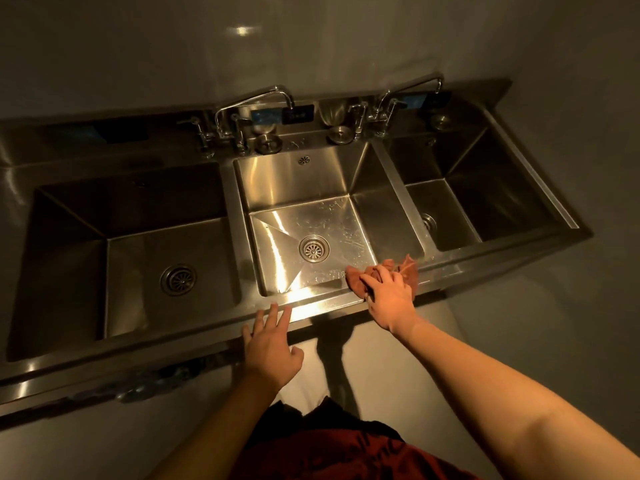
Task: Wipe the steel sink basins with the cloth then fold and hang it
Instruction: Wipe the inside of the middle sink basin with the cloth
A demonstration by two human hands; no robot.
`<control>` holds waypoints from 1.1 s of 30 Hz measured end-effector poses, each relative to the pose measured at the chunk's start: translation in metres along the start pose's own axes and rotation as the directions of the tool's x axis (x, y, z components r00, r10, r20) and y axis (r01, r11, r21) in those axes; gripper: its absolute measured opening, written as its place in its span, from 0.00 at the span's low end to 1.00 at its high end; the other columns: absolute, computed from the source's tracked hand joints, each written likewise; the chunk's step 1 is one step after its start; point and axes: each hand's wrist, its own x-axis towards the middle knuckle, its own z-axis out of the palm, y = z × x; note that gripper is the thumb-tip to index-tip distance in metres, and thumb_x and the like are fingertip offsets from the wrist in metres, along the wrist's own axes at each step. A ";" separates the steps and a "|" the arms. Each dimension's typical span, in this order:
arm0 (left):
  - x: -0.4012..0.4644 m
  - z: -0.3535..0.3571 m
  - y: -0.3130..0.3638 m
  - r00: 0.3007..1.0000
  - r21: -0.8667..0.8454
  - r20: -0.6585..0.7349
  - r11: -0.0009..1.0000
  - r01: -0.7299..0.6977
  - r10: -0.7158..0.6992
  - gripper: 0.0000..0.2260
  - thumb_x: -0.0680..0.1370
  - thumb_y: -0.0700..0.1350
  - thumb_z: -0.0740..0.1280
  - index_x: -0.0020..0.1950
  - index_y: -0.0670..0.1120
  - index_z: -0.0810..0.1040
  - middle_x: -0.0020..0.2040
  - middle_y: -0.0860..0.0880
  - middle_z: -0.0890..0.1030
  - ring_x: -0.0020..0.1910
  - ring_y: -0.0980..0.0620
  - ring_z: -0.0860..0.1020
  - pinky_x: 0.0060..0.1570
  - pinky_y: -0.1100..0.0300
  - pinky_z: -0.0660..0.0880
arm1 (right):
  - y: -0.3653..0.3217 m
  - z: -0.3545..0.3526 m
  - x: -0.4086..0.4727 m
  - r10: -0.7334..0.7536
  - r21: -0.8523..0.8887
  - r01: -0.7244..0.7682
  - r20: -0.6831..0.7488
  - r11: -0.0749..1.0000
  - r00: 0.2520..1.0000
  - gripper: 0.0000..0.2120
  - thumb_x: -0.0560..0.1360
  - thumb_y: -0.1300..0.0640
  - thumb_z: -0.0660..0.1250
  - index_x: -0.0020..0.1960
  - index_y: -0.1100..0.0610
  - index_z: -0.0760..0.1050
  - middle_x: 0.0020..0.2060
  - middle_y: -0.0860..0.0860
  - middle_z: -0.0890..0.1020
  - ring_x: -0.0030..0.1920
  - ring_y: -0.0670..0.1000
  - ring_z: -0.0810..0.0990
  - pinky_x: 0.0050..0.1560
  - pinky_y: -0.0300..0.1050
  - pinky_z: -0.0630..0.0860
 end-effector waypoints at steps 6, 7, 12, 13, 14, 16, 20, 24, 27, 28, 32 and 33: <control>-0.001 -0.011 -0.026 0.992 -0.024 -0.014 0.991 -0.128 0.128 0.38 0.77 0.51 0.65 0.85 0.56 0.52 0.85 0.52 0.55 0.84 0.46 0.53 0.82 0.44 0.52 | -0.092 0.027 -0.009 -0.136 -0.084 0.136 0.008 0.987 0.991 0.24 0.80 0.45 0.60 0.76 0.41 0.62 0.75 0.51 0.63 0.72 0.62 0.65 0.67 0.63 0.69; -0.001 -0.013 -0.031 0.990 -0.045 -0.022 0.989 -0.143 0.142 0.38 0.77 0.48 0.65 0.85 0.55 0.53 0.85 0.52 0.57 0.84 0.47 0.54 0.82 0.46 0.53 | -0.105 0.031 -0.009 -0.162 -0.094 0.162 0.011 0.982 0.987 0.24 0.80 0.44 0.60 0.76 0.41 0.62 0.74 0.51 0.64 0.71 0.62 0.65 0.66 0.63 0.70; -0.017 -0.021 -0.058 0.989 -0.086 -0.118 0.991 -0.100 0.089 0.36 0.76 0.42 0.64 0.83 0.53 0.59 0.82 0.52 0.63 0.82 0.49 0.59 0.82 0.49 0.53 | -0.152 0.045 -0.008 -0.302 -0.135 0.304 0.034 0.943 0.953 0.25 0.79 0.44 0.60 0.76 0.42 0.62 0.72 0.52 0.65 0.67 0.62 0.67 0.62 0.62 0.71; -0.022 -0.022 -0.064 0.990 -0.100 -0.130 0.993 -0.065 0.051 0.35 0.77 0.42 0.64 0.84 0.53 0.58 0.83 0.52 0.62 0.83 0.50 0.57 0.82 0.49 0.51 | -0.160 0.048 -0.006 -0.338 -0.140 0.339 0.034 0.930 0.941 0.25 0.79 0.43 0.60 0.75 0.42 0.63 0.71 0.52 0.66 0.67 0.62 0.67 0.61 0.62 0.71; -0.026 -0.022 -0.069 0.990 -0.113 -0.140 0.993 -0.029 0.013 0.35 0.78 0.43 0.64 0.84 0.54 0.58 0.84 0.53 0.60 0.83 0.51 0.55 0.83 0.49 0.49 | -0.167 0.050 -0.005 -0.372 -0.145 0.373 0.036 0.916 0.928 0.24 0.79 0.42 0.59 0.75 0.42 0.63 0.70 0.52 0.67 0.66 0.62 0.68 0.61 0.62 0.71; -0.034 -0.023 -0.080 0.988 -0.116 -0.151 0.993 0.025 -0.043 0.34 0.80 0.43 0.63 0.85 0.55 0.56 0.85 0.54 0.57 0.84 0.52 0.51 0.83 0.47 0.48 | -0.182 0.056 -0.001 -0.432 -0.156 0.433 0.039 0.888 0.901 0.23 0.79 0.42 0.58 0.74 0.41 0.64 0.69 0.52 0.68 0.66 0.62 0.68 0.60 0.62 0.72; -0.042 -0.023 -0.092 0.978 -0.138 -0.129 0.980 0.144 -0.162 0.34 0.81 0.44 0.62 0.85 0.56 0.53 0.86 0.55 0.51 0.85 0.52 0.46 0.82 0.44 0.46 | -0.204 0.063 0.002 -0.514 -0.109 0.513 0.026 0.851 0.858 0.21 0.79 0.42 0.59 0.72 0.40 0.66 0.67 0.50 0.70 0.67 0.60 0.68 0.61 0.62 0.72; -0.044 -0.014 -0.077 0.954 -0.233 -0.217 0.960 0.154 -0.206 0.33 0.77 0.43 0.65 0.83 0.49 0.63 0.84 0.49 0.60 0.84 0.48 0.53 0.81 0.45 0.51 | -0.202 0.060 0.008 -0.572 -0.129 0.572 0.042 0.810 0.819 0.22 0.78 0.42 0.58 0.72 0.39 0.65 0.67 0.51 0.69 0.65 0.61 0.68 0.60 0.61 0.71; -0.033 -0.011 -0.051 0.937 -0.222 -0.220 0.949 0.223 -0.271 0.32 0.77 0.45 0.67 0.82 0.50 0.65 0.83 0.48 0.61 0.84 0.47 0.54 0.81 0.47 0.54 | -0.176 0.050 0.017 -0.650 -0.124 0.654 0.080 0.746 0.756 0.24 0.79 0.41 0.58 0.74 0.42 0.64 0.67 0.53 0.69 0.65 0.62 0.68 0.60 0.62 0.71; -0.029 -0.009 -0.040 0.938 -0.207 -0.210 0.951 0.232 -0.274 0.33 0.77 0.46 0.67 0.82 0.51 0.65 0.84 0.49 0.61 0.84 0.47 0.54 0.81 0.47 0.54 | -0.162 0.045 0.020 -0.665 -0.129 0.670 0.085 0.731 0.742 0.25 0.79 0.41 0.59 0.75 0.42 0.64 0.66 0.53 0.69 0.64 0.61 0.68 0.60 0.61 0.71; -0.017 0.009 0.024 0.956 -0.218 -0.206 0.962 0.162 -0.207 0.31 0.78 0.44 0.69 0.80 0.53 0.68 0.83 0.51 0.61 0.84 0.46 0.53 0.81 0.42 0.52 | -0.083 0.022 0.034 -0.670 -0.137 0.673 0.075 0.727 0.738 0.24 0.78 0.41 0.58 0.74 0.41 0.65 0.66 0.53 0.68 0.63 0.59 0.68 0.59 0.58 0.71; -0.012 0.013 0.044 0.957 -0.241 -0.228 0.963 0.124 -0.180 0.30 0.76 0.41 0.71 0.78 0.51 0.71 0.82 0.49 0.65 0.83 0.44 0.57 0.80 0.40 0.54 | -0.060 0.018 0.037 -0.664 -0.124 0.666 0.066 0.735 0.745 0.24 0.78 0.41 0.58 0.74 0.41 0.65 0.65 0.52 0.68 0.63 0.59 0.68 0.58 0.57 0.71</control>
